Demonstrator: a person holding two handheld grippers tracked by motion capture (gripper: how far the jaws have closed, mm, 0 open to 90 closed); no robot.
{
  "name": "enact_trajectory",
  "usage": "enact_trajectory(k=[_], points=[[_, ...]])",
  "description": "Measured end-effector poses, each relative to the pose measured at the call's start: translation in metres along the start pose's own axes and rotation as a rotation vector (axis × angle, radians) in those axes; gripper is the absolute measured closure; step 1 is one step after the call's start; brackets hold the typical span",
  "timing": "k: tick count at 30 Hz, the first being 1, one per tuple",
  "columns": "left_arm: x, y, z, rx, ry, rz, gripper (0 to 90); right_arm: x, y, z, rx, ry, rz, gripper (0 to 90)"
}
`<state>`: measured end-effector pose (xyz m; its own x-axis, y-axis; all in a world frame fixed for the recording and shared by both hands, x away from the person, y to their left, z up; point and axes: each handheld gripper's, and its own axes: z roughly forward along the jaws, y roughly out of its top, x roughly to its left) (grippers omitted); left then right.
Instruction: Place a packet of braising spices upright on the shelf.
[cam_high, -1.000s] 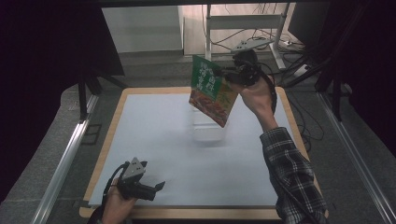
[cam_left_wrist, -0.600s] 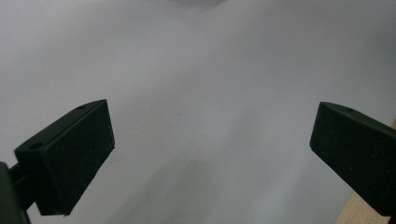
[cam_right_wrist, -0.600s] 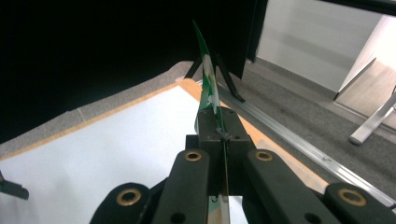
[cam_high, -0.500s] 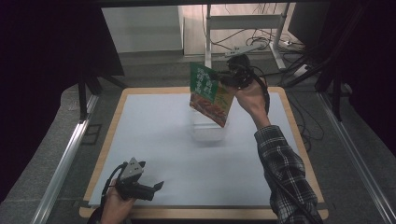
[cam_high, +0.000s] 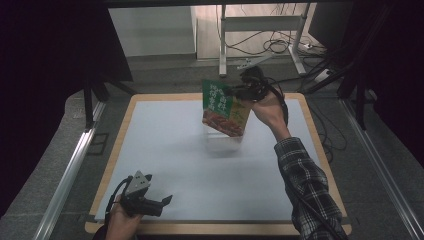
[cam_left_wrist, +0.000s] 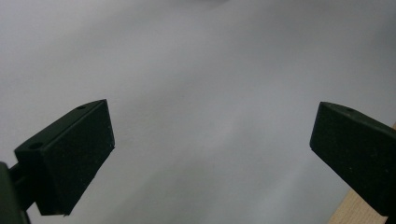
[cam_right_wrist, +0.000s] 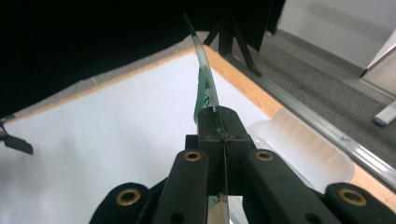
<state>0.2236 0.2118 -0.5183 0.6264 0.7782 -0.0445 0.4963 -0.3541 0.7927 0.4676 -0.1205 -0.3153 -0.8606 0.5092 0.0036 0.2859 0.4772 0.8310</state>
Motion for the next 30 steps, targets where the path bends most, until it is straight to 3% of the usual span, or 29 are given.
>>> enact_trajectory(k=[4,9,13,21,30], points=[[0.001,-0.001,-0.001,-0.002,0.003,-0.01,0.0,-0.003,-0.003,0.005,0.01,-0.001,0.017,88.4],[0.0,-0.002,-0.002,0.001,0.006,-0.01,0.0,-0.002,-0.007,0.014,0.074,-0.024,0.002,88.4],[0.0,-0.002,-0.002,0.002,0.006,-0.01,0.0,-0.003,-0.013,0.019,0.086,-0.024,0.015,88.5],[0.0,-0.002,-0.001,0.004,0.006,-0.01,0.0,-0.004,-0.015,0.022,0.138,-0.072,-0.001,88.6],[-0.001,-0.002,0.0,0.009,0.003,-0.007,0.0,-0.001,-0.018,0.029,0.184,-0.068,0.0,88.7]])
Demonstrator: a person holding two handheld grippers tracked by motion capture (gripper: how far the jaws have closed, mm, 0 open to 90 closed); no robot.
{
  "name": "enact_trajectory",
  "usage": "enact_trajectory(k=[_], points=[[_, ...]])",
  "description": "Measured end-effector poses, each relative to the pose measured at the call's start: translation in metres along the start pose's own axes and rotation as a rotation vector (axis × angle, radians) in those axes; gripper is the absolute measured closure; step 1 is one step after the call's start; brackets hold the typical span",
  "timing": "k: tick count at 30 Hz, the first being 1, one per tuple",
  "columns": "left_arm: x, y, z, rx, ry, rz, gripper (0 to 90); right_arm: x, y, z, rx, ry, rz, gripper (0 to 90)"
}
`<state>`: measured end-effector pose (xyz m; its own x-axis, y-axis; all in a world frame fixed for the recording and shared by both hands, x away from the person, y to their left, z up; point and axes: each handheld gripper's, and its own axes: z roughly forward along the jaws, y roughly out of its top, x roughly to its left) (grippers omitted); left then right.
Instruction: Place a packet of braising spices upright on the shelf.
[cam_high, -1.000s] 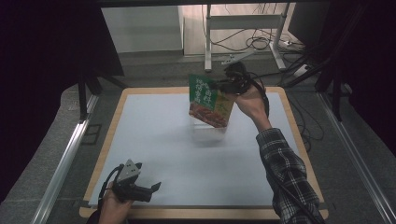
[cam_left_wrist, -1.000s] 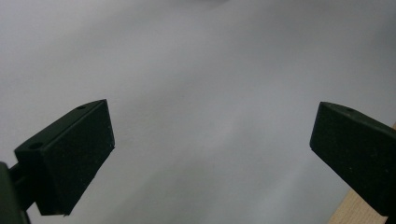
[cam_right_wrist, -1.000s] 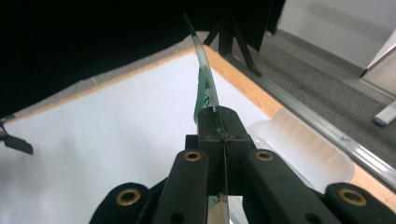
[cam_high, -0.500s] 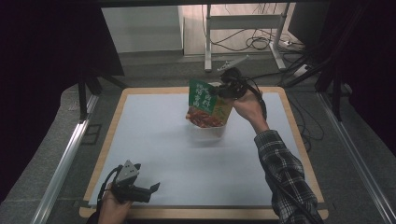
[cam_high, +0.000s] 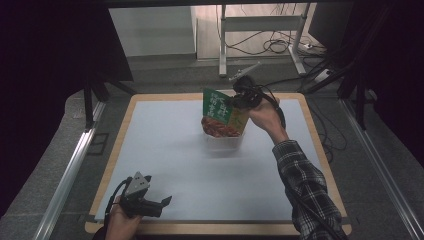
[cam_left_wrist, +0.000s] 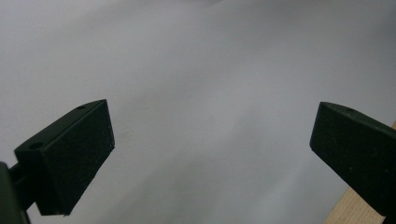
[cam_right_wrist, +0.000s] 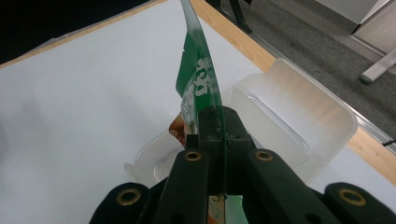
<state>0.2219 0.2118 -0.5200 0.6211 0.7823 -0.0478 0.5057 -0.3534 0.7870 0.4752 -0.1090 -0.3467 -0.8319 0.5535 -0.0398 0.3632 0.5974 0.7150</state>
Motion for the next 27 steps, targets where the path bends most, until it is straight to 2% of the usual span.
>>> enact_trajectory(k=[10,14,20,27], points=[[-0.001,0.0,0.0,0.003,0.0,0.005,0.0,0.002,-0.005,0.005,0.057,-0.024,0.002,86.6],[0.0,0.0,0.0,0.005,0.003,0.003,0.0,0.003,-0.011,0.009,0.089,-0.029,-0.045,70.4],[0.0,0.0,0.001,0.009,0.004,0.005,0.0,0.0,-0.01,0.003,0.007,-0.026,-0.047,55.0],[-0.001,0.0,0.001,0.01,0.005,0.007,0.0,-0.001,-0.009,-0.007,-0.04,-0.044,-0.041,36.7]])
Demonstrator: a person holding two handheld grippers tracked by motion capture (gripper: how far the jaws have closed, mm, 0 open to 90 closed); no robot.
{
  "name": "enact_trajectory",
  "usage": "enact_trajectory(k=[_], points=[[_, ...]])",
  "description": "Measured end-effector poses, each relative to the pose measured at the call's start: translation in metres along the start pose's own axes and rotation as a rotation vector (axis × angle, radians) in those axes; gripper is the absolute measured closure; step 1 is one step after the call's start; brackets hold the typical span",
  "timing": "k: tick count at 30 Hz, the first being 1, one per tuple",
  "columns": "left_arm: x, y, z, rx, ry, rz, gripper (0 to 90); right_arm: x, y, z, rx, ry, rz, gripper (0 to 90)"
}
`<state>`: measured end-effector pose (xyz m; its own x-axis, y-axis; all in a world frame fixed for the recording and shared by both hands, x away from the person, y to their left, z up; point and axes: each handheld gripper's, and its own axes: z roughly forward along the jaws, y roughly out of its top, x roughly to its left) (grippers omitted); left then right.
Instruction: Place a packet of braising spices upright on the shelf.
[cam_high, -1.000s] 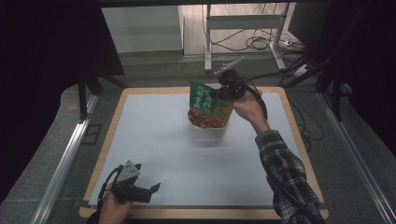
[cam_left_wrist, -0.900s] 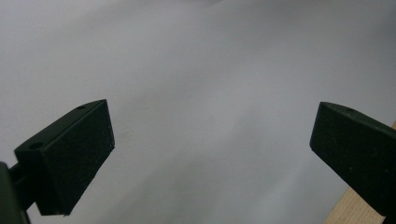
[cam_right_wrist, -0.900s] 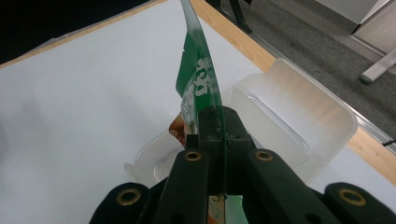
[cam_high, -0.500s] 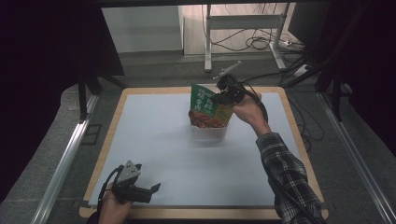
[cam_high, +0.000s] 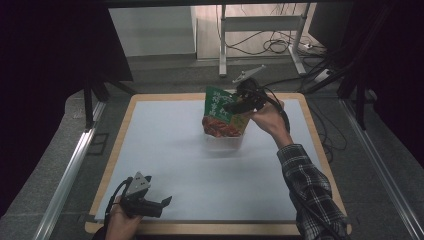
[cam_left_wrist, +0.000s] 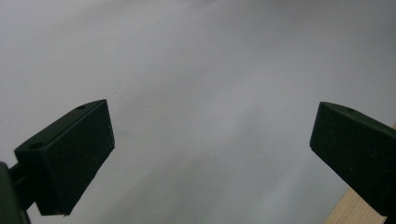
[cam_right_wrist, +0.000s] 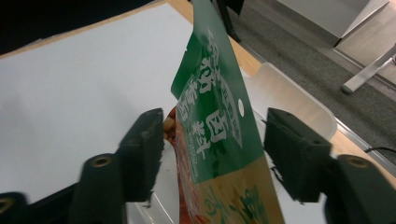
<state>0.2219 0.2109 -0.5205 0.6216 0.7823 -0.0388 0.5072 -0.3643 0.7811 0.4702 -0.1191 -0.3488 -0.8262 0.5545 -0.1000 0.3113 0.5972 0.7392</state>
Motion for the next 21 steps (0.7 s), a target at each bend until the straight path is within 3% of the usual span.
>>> enact_trajectory(k=[4,11,21], points=[[0.0,0.0,0.0,0.002,0.0,0.001,0.0,-0.003,-0.001,-0.005,-0.025,-0.003,0.033,27.4],[-0.001,0.0,0.001,0.008,-0.001,0.004,0.0,-0.008,-0.003,-0.011,-0.054,-0.006,0.034,15.3],[-0.001,0.0,0.001,0.011,-0.002,0.005,0.0,-0.013,-0.006,-0.023,-0.09,-0.008,0.063,7.7]])
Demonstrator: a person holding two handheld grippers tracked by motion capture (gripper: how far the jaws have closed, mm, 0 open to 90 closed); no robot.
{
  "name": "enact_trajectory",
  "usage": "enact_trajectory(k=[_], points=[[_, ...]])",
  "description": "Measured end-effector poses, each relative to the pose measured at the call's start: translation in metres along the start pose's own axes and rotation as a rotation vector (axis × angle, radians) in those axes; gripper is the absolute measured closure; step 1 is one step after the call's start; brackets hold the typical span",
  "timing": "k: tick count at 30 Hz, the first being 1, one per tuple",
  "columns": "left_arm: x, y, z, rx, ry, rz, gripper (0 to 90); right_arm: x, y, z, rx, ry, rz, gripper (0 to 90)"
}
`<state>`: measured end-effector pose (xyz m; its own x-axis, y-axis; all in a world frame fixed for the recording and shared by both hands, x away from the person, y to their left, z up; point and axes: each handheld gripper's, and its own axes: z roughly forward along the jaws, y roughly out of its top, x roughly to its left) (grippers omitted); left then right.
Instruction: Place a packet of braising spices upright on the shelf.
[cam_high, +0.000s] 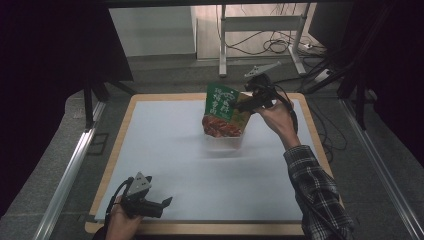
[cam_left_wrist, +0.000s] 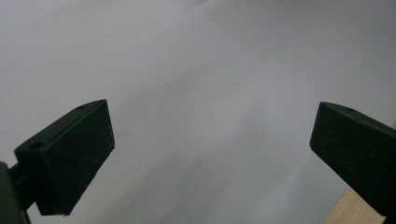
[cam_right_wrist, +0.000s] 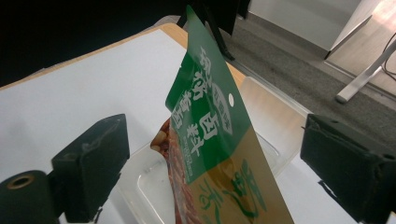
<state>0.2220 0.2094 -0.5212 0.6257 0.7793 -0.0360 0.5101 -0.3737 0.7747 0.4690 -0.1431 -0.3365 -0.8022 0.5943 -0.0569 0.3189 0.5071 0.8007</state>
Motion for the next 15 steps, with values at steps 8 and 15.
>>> enact_trajectory(k=[8,15], points=[[0.0,0.0,0.0,0.001,-0.001,0.002,0.0,0.0,-0.002,-0.007,-0.019,-0.003,0.009,3.5],[-0.001,0.0,0.001,0.004,-0.003,0.006,0.0,0.0,-0.005,-0.015,-0.029,-0.021,0.012,0.0]])
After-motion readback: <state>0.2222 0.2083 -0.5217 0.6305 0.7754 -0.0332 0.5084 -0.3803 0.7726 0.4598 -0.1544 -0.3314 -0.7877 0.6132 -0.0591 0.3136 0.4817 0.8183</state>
